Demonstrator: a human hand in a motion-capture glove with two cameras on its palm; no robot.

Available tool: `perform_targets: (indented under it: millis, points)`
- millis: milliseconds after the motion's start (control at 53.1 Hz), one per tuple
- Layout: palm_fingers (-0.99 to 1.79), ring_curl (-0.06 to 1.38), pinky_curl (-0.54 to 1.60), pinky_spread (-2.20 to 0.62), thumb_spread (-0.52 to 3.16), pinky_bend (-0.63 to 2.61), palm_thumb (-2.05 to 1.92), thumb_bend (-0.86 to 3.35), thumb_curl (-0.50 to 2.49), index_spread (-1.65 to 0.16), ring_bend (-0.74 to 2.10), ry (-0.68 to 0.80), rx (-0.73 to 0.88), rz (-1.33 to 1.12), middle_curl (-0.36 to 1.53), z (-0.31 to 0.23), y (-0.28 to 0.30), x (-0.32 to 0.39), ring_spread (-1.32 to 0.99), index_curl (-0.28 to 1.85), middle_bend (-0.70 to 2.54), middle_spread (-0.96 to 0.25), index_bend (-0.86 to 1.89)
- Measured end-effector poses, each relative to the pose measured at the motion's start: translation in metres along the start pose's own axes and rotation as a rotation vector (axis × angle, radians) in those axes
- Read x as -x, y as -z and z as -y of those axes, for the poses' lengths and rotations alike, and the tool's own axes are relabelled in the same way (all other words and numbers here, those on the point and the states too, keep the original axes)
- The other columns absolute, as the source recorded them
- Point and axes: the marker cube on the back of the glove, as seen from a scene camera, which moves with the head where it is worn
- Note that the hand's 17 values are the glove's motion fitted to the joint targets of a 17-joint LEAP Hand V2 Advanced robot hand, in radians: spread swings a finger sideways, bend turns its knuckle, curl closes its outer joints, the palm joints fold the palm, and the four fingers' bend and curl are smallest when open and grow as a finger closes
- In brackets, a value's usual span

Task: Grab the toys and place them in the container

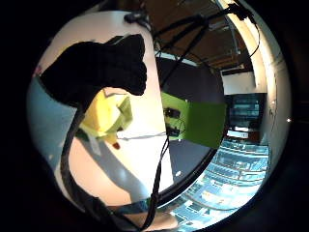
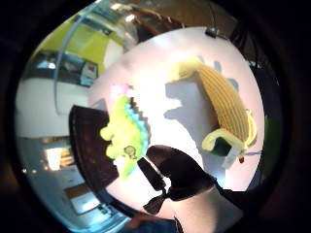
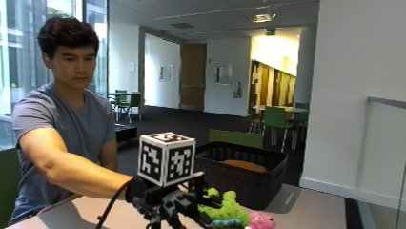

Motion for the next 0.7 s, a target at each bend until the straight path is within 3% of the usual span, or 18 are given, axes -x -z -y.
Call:
perform_targets:
  millis: [489, 678, 696]
  points:
    - [-0.22, 0.25, 0.35, 0.06, 1.0, 1.38, -0.04, -0.05, 0.26, -0.29, 0.51, -0.081, 0.089, -0.029, 0.33, 0.011, -0.099, -0.003, 0.01, 0.06, 0.16, -0.01, 0.03]
    - [0.08, 0.35, 0.34, -0.02, 1.31, 1.36, 0.12, 0.09, 0.27, -0.31, 0.89, -0.111, -0.01, -0.092, 0.37, 0.016, -0.091, -0.002, -0.07, 0.02, 0.29, -0.03, 0.02]
    - [0.01, 0.33, 0.34, -0.01, 1.3, 1.37, 0.1, 0.07, 0.26, -0.31, 0.88, -0.108, -0.024, -0.119, 0.36, 0.016, -0.09, -0.001, -0.07, 0.02, 0.27, -0.03, 0.02]
